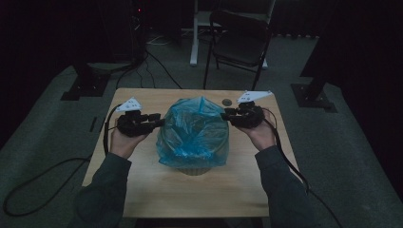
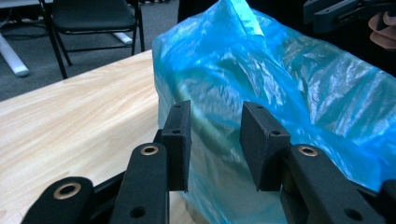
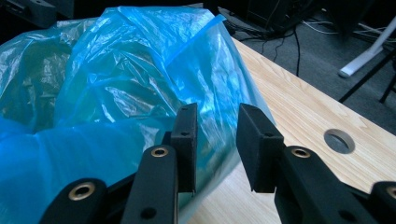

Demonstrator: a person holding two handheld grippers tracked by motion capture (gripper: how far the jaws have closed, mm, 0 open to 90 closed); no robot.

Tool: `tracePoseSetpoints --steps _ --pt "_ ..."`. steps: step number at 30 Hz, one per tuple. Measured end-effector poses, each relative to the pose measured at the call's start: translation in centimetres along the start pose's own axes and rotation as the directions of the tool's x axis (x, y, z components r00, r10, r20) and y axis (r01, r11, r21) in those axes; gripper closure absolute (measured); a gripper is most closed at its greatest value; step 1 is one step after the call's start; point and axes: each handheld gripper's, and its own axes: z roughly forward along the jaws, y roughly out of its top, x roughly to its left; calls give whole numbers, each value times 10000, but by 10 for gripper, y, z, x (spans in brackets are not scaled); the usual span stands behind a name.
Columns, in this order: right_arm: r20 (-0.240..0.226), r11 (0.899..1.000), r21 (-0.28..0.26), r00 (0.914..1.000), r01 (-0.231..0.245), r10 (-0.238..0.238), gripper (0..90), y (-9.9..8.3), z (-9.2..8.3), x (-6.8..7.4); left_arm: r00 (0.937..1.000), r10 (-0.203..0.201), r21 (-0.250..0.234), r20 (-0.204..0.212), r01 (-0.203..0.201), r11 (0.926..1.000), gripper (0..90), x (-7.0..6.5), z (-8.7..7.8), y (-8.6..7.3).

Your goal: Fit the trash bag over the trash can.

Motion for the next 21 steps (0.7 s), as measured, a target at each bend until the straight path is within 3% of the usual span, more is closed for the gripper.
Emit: tracePoseSetpoints --steps 9,12,21 --pt "59 9992 388 9999 -88 86 638 2 19 -6 9997 91 9 -245 -91 10000 635 3 11 12" --pt "-84 9994 312 9999 -112 115 735 2 24 -9 9989 90 59 -462 -88 9999 633 8 18 18" --pt "-179 9970 -178 9970 -750 747 840 6 22 -20 9976 37 366 -696 -11 9993 618 16 34 31"
